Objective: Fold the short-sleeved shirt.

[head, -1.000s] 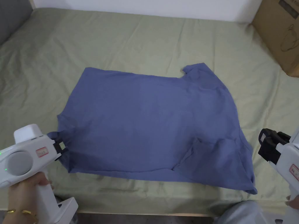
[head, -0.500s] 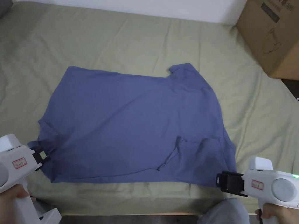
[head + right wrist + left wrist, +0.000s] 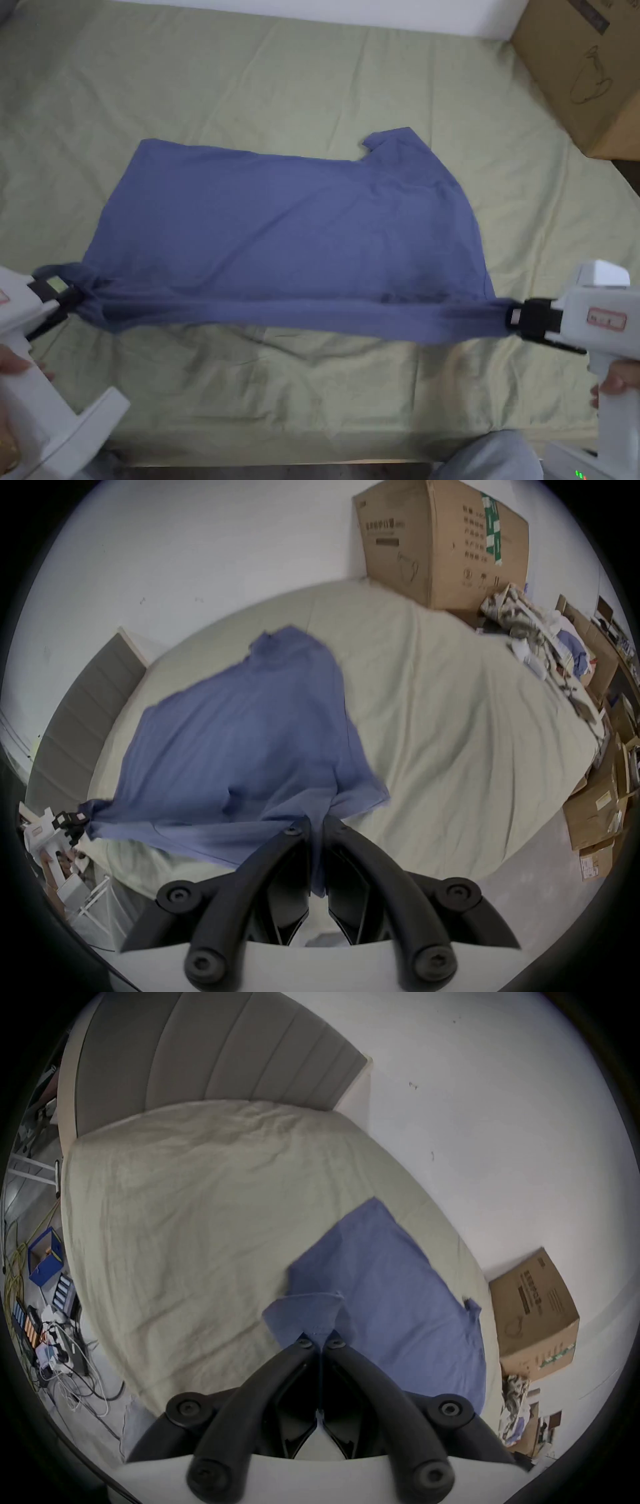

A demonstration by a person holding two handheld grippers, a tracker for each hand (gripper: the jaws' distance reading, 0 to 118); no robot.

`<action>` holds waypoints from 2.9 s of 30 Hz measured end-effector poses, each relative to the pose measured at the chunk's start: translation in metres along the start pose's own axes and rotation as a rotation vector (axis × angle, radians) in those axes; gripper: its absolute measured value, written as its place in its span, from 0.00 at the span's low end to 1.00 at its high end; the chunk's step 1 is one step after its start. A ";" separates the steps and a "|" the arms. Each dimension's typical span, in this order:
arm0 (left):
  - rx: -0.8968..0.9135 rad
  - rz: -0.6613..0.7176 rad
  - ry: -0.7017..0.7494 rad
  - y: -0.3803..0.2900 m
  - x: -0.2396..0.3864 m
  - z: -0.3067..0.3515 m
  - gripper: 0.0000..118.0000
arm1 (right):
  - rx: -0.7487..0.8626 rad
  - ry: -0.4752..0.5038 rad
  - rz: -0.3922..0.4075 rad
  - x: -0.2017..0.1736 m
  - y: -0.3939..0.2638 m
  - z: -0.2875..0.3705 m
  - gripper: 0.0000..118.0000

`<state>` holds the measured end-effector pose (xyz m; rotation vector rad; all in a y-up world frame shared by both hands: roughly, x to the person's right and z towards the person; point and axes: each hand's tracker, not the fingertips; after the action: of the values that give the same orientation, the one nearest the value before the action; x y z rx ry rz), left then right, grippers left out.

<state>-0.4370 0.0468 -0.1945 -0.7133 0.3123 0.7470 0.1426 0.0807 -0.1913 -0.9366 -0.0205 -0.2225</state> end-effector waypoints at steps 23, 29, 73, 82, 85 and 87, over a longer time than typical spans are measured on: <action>-0.137 -0.297 0.278 0.058 0.102 -0.211 0.27 | -0.187 -0.234 0.056 -0.027 0.141 -0.204 0.20; -0.013 -0.340 0.265 0.067 0.101 -0.179 0.95 | -0.068 -0.305 0.065 -0.014 0.145 -0.165 0.87; -0.151 -0.653 0.196 0.065 0.089 -0.078 0.94 | 0.493 -0.025 0.249 -0.092 -0.011 0.039 0.00; -0.438 -0.667 0.361 0.055 0.063 -0.173 0.89 | 0.389 -0.061 0.231 -0.085 -0.003 0.002 0.00; -0.492 -0.639 0.301 0.046 0.056 -0.178 0.53 | 0.375 -0.070 0.224 -0.083 -0.003 -0.004 0.00; -0.458 -0.630 0.317 0.045 0.064 -0.172 0.29 | 0.363 -0.069 0.223 -0.081 -0.003 -0.008 0.00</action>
<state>-0.4262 -0.0158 -0.3730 -1.2917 0.1822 0.0925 0.0623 0.0871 -0.2034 -0.5779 -0.0188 0.0218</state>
